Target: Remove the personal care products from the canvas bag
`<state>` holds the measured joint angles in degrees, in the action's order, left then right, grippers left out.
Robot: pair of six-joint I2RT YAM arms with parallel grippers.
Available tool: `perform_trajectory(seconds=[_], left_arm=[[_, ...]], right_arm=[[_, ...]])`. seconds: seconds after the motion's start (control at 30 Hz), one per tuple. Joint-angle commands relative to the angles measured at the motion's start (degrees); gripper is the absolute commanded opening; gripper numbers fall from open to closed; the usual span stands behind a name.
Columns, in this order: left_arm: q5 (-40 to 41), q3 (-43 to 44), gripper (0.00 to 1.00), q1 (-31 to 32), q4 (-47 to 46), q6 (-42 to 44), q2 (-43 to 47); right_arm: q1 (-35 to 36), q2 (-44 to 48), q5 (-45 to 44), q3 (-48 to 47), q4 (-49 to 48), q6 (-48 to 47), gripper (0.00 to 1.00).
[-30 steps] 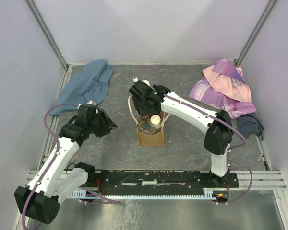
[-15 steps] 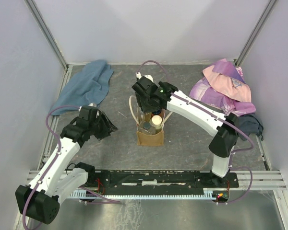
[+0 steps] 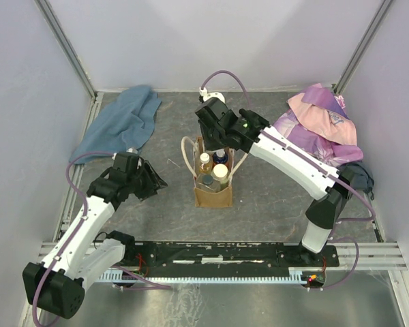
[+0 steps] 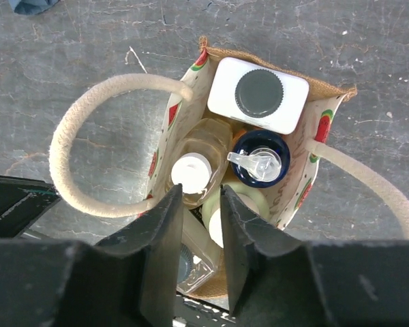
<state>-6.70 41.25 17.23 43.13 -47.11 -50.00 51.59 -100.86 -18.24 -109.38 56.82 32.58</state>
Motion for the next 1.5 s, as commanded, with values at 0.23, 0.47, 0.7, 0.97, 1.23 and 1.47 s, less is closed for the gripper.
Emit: perform_trajectory(seconds=[0.23,0.47,0.7,0.97,1.23,1.47], left_arm=[[-1.65,-1.50,0.57,0.13,-1.99,-2.53,1.06],[-1.82,-2.14,0.57,0.17,-2.35,-2.90,1.59],[-1.92,-2.83,0.57,0.19,-2.35,-2.98,1.57],[-2.44,-3.55,0.57,0.17,-3.27,-3.45,1.22],[-2.44,-3.46,0.57,0.17,-3.32,-3.25,0.90],[-2.54,-3.94,0.57,0.17,-3.57,-3.49,0.99]], right_arm=[[-0.18,-3.02,1.56,0.70,-2.52,0.12,0.51],[-0.18,-5.21,1.65,2.92,-3.77,0.46,0.53],[-0.18,-6.53,2.20,3.76,-3.99,0.73,0.53],[-0.18,-7.45,2.51,5.83,-4.87,1.27,0.51],[-0.24,-7.44,2.60,5.79,-4.61,1.17,0.32],[-0.18,-4.57,1.39,2.72,-2.40,0.93,0.24]])
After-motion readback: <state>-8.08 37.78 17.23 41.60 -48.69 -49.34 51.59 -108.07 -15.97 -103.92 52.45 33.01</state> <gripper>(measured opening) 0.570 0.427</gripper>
